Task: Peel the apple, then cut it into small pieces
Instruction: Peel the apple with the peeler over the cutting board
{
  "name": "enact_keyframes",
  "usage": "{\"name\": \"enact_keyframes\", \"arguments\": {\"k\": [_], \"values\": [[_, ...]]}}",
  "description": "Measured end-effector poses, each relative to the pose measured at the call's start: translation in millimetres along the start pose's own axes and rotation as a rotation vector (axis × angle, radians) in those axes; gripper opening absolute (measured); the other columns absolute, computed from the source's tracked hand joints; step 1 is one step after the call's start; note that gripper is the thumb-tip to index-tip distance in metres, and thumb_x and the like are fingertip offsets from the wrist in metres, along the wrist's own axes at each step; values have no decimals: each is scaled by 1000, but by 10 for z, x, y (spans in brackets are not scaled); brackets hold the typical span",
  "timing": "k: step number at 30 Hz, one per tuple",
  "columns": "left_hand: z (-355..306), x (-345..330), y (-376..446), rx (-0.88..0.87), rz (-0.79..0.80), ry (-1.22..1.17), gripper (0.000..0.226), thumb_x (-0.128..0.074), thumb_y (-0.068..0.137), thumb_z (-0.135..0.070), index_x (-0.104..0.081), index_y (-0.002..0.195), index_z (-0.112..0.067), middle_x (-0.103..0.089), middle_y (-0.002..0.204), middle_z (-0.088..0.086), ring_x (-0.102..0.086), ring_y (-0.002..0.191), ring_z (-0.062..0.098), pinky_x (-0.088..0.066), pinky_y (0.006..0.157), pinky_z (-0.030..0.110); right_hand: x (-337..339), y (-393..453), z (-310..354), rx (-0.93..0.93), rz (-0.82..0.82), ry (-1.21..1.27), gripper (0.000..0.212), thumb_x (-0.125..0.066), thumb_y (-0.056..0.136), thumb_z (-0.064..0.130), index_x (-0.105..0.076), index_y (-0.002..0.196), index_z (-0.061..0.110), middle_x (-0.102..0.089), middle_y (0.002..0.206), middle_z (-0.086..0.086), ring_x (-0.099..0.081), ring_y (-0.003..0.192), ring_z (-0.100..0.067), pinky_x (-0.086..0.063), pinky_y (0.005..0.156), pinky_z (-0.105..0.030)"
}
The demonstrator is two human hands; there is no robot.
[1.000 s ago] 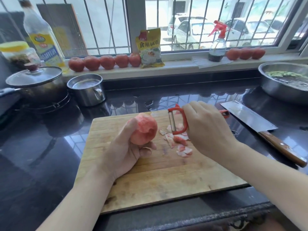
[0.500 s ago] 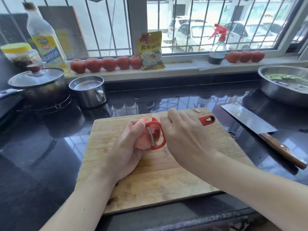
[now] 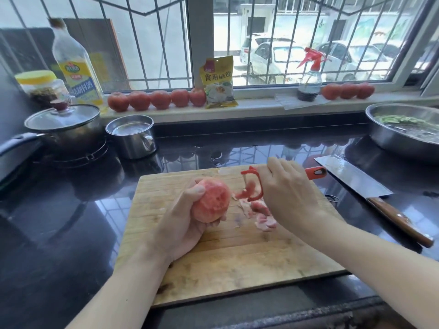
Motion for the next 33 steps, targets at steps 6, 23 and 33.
{"name": "enact_keyframes", "arguments": {"k": [6, 23, 33], "values": [[22, -18, 50, -3, -36, 15, 64, -68, 85, -42, -52, 136, -5, -66, 112, 20, -68, 81, 33, -55, 63, 33, 85, -124, -63, 16, 267, -129, 34, -56, 86, 3, -55, 119, 11, -55, 105, -10, -52, 96, -29, -44, 86, -42], [35, -8, 17, -10, -74, 92, 83, -66, 85, -52, -43, 140, 5, -60, 99, 20, -55, 64, 27, -36, 51, 33, 185, 0, 51, 79, 92, -126, 32, -27, 86, -2, -55, 97, 10, -52, 86, -8, -40, 76, -26, -38, 69, -39], [56, -11, 49, 6, -25, 104, 99, -75, 77, -69, -49, 134, 8, -63, 95, 21, -59, 64, 25, -45, 47, 29, 343, -42, 296, 154, -90, -2, 27, -34, 80, -2, -55, 93, 11, -49, 83, -6, -45, 76, -28, -39, 68, -41]]}}
Point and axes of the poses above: each hand's wrist, its own y-axis towards the middle knuckle, its own x-axis out of the back of the hand, z = x × y, the point moved 3 cm from there along y, towards the middle knuckle
